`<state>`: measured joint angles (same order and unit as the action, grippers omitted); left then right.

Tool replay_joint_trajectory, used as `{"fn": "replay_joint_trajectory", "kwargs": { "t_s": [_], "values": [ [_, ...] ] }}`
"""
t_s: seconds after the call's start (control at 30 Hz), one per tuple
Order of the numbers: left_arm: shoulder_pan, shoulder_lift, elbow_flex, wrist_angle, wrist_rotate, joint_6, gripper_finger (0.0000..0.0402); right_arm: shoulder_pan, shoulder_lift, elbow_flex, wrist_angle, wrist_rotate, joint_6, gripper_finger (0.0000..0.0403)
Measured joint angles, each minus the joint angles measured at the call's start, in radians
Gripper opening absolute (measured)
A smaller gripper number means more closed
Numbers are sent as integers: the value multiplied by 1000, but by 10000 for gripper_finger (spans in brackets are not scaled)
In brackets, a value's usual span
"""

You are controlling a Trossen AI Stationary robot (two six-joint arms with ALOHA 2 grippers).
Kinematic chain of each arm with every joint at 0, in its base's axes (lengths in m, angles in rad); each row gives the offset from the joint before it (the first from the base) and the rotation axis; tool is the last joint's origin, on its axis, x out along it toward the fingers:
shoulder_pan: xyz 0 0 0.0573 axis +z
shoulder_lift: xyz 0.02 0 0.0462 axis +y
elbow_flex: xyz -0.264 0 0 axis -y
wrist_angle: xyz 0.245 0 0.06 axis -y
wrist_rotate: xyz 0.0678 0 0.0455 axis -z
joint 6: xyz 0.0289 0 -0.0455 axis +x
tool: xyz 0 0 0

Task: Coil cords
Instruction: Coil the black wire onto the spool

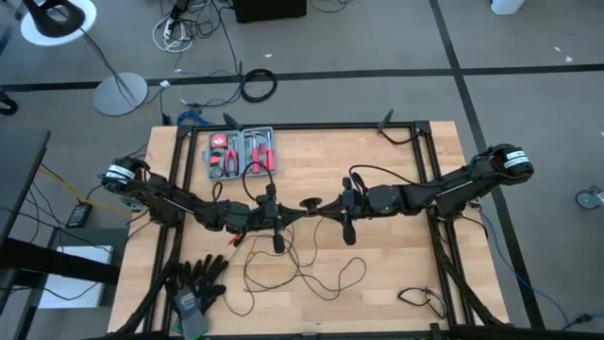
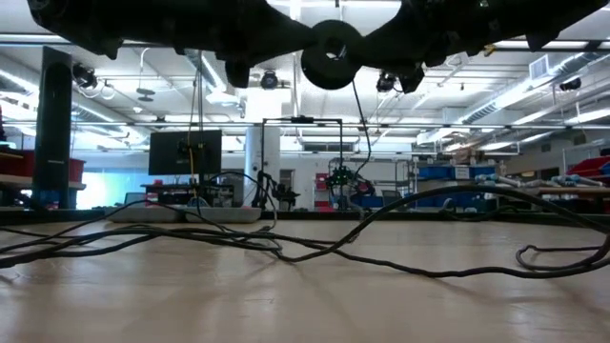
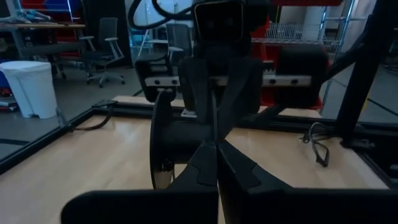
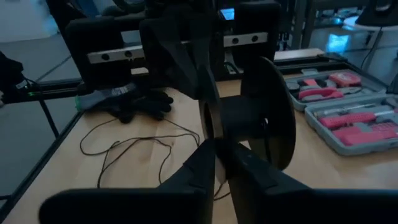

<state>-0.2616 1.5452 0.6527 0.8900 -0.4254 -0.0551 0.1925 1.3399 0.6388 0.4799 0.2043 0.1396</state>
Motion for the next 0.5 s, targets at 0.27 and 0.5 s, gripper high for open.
{"fn": "replay_joint_trajectory", "kwargs": {
  "t_s": [0.27, 0.5],
  "values": [
    [0, 0, 4, -5, -2, 1, 1, 0, 0, -1, 1, -8, -27, 6],
    [0, 0, 5, -5, 1, 0, 14, 10, 0, -1, 1, 0, -39, 3]
  ]
}}
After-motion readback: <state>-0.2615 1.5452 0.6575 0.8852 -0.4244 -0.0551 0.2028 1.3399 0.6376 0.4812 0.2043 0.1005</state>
